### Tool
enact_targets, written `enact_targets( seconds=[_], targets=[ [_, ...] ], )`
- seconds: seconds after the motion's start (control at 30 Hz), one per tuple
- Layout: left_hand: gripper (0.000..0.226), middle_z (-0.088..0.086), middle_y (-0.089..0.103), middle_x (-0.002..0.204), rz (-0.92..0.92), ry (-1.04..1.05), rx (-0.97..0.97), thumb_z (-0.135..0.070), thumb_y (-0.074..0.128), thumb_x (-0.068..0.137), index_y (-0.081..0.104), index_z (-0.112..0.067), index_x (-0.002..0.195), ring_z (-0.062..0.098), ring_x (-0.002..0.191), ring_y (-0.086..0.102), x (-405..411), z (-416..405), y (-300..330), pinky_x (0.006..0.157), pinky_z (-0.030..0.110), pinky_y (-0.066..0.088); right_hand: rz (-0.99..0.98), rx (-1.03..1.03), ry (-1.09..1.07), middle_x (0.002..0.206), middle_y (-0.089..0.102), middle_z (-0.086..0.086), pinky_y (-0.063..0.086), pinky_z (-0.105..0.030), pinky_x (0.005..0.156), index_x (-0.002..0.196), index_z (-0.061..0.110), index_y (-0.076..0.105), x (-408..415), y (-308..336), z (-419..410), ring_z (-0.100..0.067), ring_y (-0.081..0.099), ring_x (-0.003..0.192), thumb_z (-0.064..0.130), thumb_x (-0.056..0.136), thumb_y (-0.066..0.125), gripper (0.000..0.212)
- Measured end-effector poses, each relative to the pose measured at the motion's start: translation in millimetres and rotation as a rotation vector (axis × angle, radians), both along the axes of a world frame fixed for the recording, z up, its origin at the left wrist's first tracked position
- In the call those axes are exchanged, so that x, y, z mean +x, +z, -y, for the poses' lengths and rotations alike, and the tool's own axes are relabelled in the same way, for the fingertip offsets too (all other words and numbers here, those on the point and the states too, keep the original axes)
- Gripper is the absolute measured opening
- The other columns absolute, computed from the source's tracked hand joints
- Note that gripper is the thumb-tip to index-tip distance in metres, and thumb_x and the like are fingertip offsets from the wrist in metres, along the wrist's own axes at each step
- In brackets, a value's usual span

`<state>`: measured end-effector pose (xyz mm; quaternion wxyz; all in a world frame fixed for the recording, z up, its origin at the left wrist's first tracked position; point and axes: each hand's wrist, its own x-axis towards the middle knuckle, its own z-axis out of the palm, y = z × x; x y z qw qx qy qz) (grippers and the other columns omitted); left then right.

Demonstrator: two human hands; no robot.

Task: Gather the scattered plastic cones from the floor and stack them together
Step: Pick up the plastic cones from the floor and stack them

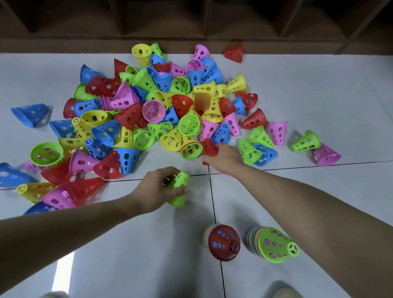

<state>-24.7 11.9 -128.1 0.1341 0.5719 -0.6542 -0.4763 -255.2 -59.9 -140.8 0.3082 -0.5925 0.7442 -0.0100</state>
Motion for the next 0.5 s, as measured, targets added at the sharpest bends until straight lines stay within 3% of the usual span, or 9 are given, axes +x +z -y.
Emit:
enact_targets(
  seconds=[0.17, 0.33, 0.4, 0.5],
  targets=[
    [0.048, 0.002, 0.068, 0.08, -0.175, 0.023, 0.017, -0.058, 0.084, 0.067, 0.066, -0.028, 0.1, 0.025, 0.073, 0.064, 0.1, -21.2, 15.0, 0.066, 0.039, 0.056, 0.295, -0.117, -0.108, 0.094, 0.067, 0.007, 0.053, -0.031, 0.082, 0.097, 0.029, 0.059, 7.5, 25.6, -19.1, -0.016, 0.065, 0.092, 0.05, 0.068, 0.082, 0.042],
    [0.041, -0.002, 0.07, 0.092, -0.327, 0.012, -0.051, -0.046, 0.085, 0.075, 0.067, -0.025, 0.105, 0.019, 0.081, 0.065, -15.7, -37.5, 40.1, 0.077, 0.037, 0.055, 0.638, -0.225, -0.355, 0.097, 0.069, 0.004, 0.05, -0.026, 0.079, 0.095, 0.028, 0.055, -9.1, 58.5, -58.2, -0.011, 0.065, 0.086, 0.026, 0.076, 0.084, 0.035],
    [0.041, -0.004, 0.07, 0.095, -0.363, -0.016, -0.09, -0.051, 0.08, 0.074, 0.067, -0.028, 0.106, 0.017, 0.086, 0.065, -23.2, -41.9, 49.7, 0.077, 0.031, 0.054, 0.685, -0.216, -0.439, 0.099, 0.067, 0.004, 0.048, -0.023, 0.075, 0.102, 0.028, 0.055, -25.6, 63.8, -74.2, -0.011, 0.063, 0.086, 0.023, 0.078, 0.081, 0.036],
    [0.038, -0.005, 0.07, 0.098, -0.402, -0.062, -0.122, -0.04, 0.083, 0.078, 0.066, -0.026, 0.109, 0.02, 0.095, 0.066, -35.1, -50.0, 60.5, 0.082, 0.028, 0.053, 0.607, -0.229, -0.397, 0.093, 0.067, 0.01, 0.045, -0.022, 0.073, 0.097, 0.032, 0.061, -48.7, 71.1, -102.1, -0.009, 0.063, 0.084, 0.036, 0.07, 0.073, 0.03]
  ],
)
